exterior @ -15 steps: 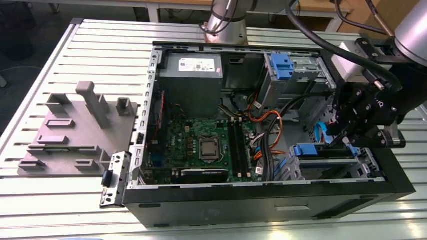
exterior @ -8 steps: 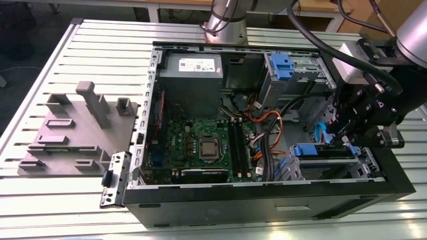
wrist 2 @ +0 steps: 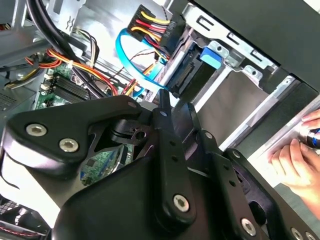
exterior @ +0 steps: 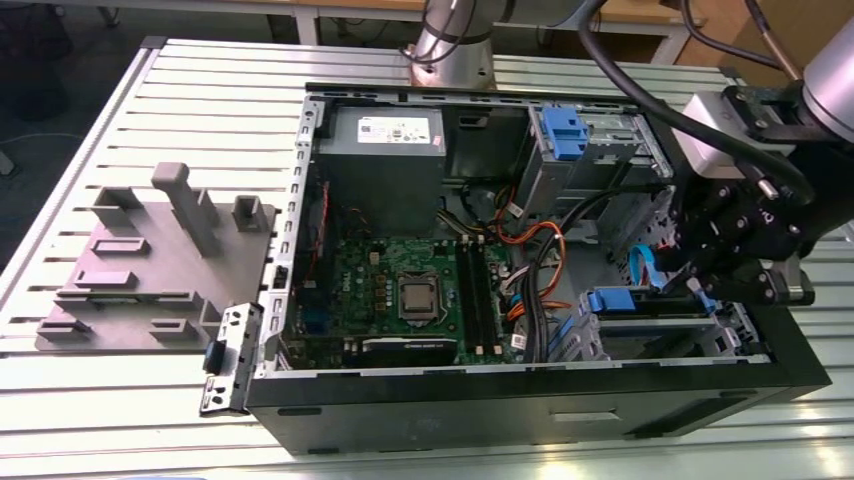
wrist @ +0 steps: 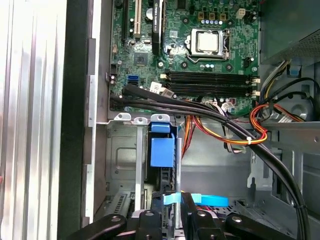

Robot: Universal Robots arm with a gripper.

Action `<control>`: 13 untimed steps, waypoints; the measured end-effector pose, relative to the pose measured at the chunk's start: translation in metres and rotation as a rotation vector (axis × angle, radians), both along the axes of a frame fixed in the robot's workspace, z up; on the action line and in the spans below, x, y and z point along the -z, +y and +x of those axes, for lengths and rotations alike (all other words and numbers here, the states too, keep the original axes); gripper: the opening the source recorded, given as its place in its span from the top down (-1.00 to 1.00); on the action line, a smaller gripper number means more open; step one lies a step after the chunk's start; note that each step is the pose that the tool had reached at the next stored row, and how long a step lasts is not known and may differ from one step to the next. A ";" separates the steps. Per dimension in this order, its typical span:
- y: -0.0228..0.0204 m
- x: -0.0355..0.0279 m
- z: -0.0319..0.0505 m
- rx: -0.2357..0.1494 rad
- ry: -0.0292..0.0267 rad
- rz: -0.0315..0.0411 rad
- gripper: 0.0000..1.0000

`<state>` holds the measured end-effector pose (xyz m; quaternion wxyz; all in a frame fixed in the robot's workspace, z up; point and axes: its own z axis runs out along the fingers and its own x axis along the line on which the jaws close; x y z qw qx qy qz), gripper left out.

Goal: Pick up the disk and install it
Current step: 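Insert the first disk wire, then insert the second disk wire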

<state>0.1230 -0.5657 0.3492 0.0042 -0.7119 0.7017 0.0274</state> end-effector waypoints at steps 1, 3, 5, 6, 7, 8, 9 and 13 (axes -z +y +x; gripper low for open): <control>-0.0011 0.0000 0.0002 0.000 0.0000 -0.0001 0.40; -0.0025 0.0000 0.0005 0.000 -0.0001 -0.0001 0.40; -0.0026 -0.0001 0.0016 0.000 0.0000 -0.0001 0.40; -0.0026 0.0000 0.0025 0.000 0.0000 -0.0001 0.40; -0.0026 0.0000 0.0036 0.000 0.0000 0.0000 0.40; -0.0026 0.0000 0.0047 0.000 0.0000 -0.0001 0.40; -0.0026 0.0000 0.0055 0.000 0.0000 0.0001 0.40; -0.0026 0.0000 0.0065 0.000 0.0000 0.0000 0.40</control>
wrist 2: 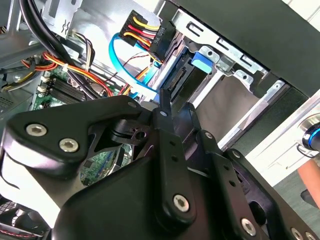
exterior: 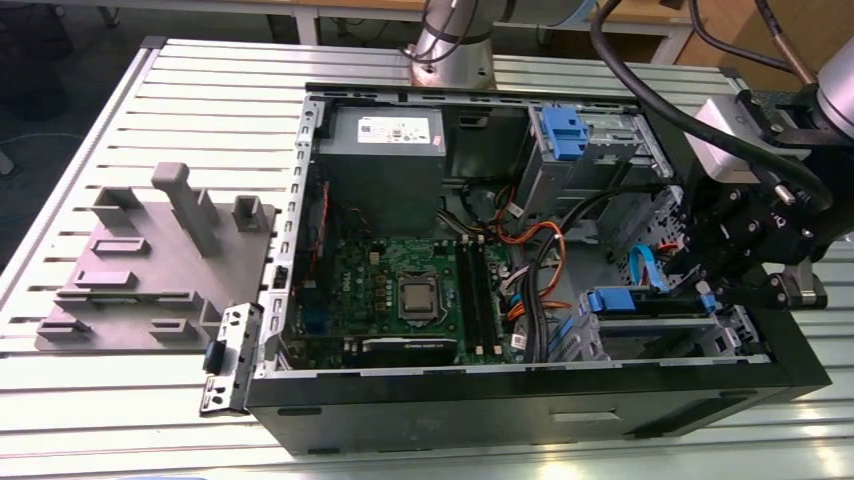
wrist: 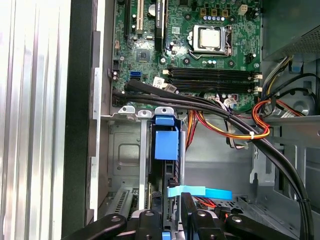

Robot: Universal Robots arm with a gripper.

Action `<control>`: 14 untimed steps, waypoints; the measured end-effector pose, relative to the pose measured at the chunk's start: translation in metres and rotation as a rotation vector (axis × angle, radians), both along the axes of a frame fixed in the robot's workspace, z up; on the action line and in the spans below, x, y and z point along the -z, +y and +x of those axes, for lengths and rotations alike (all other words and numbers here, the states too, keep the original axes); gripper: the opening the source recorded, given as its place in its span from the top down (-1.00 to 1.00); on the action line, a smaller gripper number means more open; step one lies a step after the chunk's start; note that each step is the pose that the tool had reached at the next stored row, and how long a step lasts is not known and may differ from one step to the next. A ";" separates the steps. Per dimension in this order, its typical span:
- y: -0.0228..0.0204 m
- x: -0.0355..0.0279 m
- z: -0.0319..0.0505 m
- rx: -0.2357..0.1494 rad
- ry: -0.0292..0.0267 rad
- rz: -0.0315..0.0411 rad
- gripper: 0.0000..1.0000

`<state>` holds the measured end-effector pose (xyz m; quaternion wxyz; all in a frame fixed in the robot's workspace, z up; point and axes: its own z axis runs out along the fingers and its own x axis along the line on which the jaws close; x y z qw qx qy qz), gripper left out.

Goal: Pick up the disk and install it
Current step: 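Insert the second disk wire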

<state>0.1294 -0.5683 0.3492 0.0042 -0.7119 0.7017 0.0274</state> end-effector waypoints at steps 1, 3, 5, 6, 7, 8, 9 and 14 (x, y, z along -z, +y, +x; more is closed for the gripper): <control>0.0000 0.0000 0.0000 0.000 0.0000 0.0000 0.40; 0.0000 0.0000 0.0001 0.000 0.0000 0.0000 0.40; 0.0000 0.0000 0.0001 0.000 0.0000 0.0000 0.40; 0.0000 0.0000 0.0001 0.000 0.0000 0.0000 0.40; 0.0000 0.0000 0.0001 0.000 0.0000 0.0000 0.40; 0.0000 0.0000 0.0001 0.000 0.0000 0.0000 0.40; 0.0000 0.0000 0.0001 0.000 0.0001 -0.0001 0.40; 0.0000 -0.0055 0.0001 0.000 0.0000 -0.0001 0.40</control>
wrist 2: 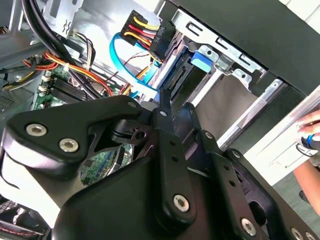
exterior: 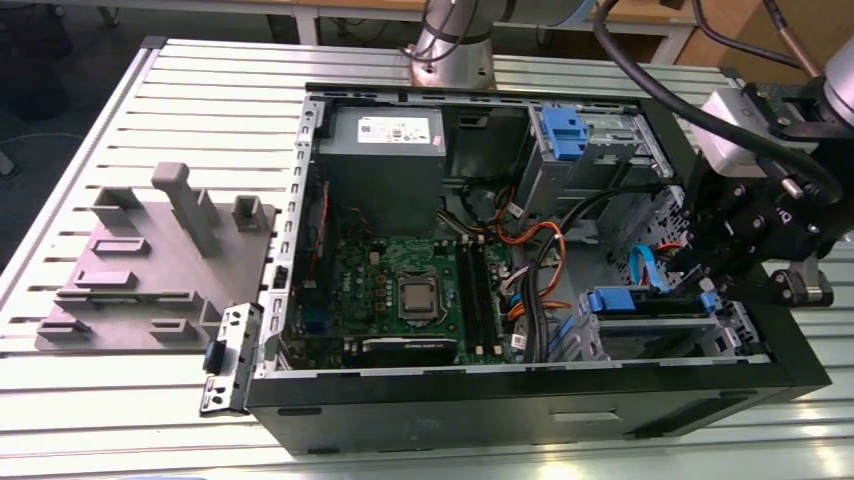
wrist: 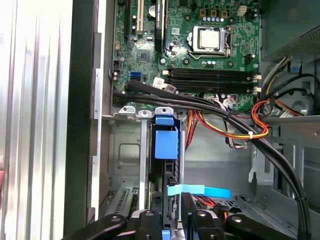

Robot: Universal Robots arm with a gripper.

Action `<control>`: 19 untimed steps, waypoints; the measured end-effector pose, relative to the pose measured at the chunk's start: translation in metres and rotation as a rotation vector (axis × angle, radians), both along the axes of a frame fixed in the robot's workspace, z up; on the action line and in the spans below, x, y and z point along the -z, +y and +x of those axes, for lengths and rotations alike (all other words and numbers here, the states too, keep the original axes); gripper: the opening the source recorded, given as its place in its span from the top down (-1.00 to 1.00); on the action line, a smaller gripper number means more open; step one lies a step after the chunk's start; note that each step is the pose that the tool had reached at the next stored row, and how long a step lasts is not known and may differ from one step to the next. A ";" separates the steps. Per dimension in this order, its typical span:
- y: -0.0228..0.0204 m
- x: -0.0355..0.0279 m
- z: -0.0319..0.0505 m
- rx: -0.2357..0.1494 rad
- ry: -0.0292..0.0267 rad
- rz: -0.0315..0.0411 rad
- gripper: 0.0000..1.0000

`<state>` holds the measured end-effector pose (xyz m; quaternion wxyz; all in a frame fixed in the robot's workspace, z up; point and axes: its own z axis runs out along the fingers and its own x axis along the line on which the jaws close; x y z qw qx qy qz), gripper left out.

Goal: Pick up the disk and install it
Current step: 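Insert the second disk wire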

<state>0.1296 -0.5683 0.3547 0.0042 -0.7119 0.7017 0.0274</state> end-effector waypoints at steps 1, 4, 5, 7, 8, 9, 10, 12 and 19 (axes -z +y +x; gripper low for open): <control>0.0000 -0.0027 0.0000 0.000 0.0001 -0.0001 0.40; 0.0000 -0.0058 0.0000 0.000 0.0002 0.0002 0.40; 0.0000 -0.0058 0.0000 0.000 0.0001 0.0002 0.40; 0.0000 -0.0059 0.0000 0.000 0.0001 0.0001 0.40; 0.0000 -0.0060 0.0000 0.000 0.0002 0.0000 0.40; 0.0004 -0.0061 0.0000 0.000 0.0001 -0.0002 0.40; 0.0008 -0.0061 0.0000 0.000 0.0001 -0.0003 0.40; 0.0025 -0.0059 0.0000 0.000 0.0002 0.0000 0.40; 0.0123 -0.0055 0.0000 0.000 0.0001 0.0000 0.40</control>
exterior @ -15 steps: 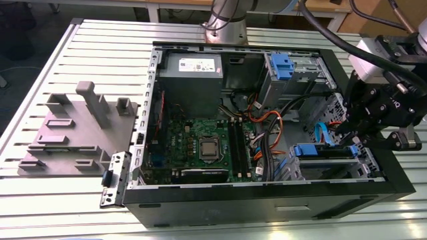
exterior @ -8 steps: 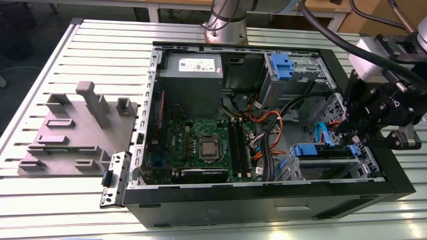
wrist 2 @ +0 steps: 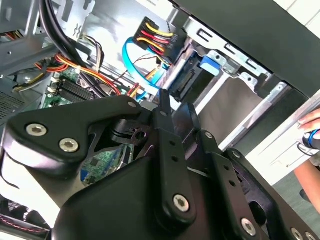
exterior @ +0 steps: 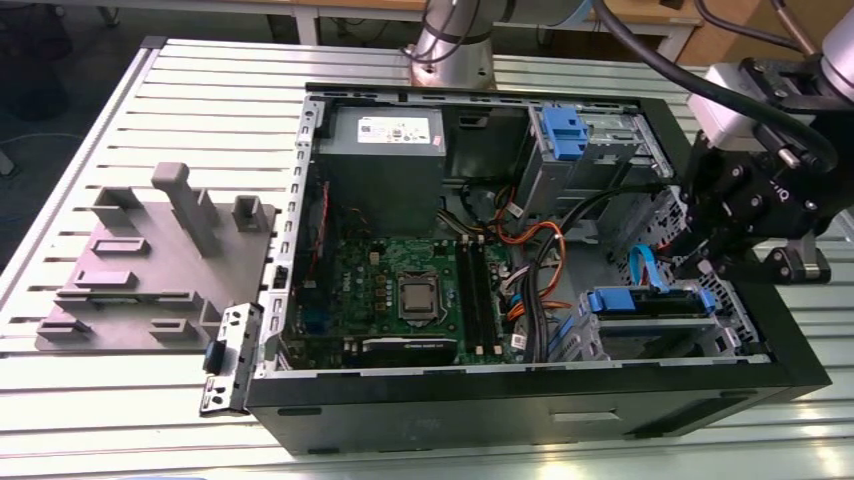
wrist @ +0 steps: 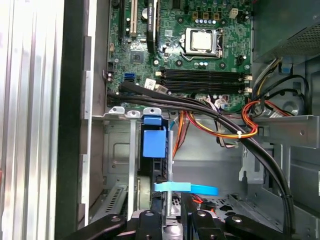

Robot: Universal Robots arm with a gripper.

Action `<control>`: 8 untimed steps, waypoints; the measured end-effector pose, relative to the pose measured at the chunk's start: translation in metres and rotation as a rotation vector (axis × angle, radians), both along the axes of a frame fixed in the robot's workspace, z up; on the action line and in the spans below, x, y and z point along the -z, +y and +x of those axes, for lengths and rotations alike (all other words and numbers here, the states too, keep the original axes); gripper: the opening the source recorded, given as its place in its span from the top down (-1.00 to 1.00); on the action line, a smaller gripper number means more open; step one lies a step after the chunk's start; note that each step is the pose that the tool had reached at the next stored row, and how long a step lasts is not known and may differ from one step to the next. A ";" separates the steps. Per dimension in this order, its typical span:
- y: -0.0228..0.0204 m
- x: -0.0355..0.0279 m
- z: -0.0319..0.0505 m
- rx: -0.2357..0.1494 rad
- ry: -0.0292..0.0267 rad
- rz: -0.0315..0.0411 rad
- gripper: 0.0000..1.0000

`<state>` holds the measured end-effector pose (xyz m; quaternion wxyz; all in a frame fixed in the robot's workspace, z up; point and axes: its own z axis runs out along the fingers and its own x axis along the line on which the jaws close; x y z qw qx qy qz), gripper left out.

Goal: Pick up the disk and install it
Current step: 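Insert the second disk wire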

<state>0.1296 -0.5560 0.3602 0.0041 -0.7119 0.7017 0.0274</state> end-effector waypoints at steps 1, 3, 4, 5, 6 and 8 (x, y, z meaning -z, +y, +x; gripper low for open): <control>0.0012 0.0000 0.0000 0.000 0.0000 0.0000 0.40; 0.0024 0.0000 0.0002 0.000 0.0000 0.0000 0.40; 0.0029 0.0000 0.0005 0.000 0.0000 0.0000 0.40; 0.0031 0.0000 0.0010 0.000 0.0000 -0.0001 0.40; 0.0032 0.0001 0.0016 0.000 0.0000 -0.0001 0.40; 0.0033 0.0000 0.0038 0.000 0.0000 -0.0001 0.40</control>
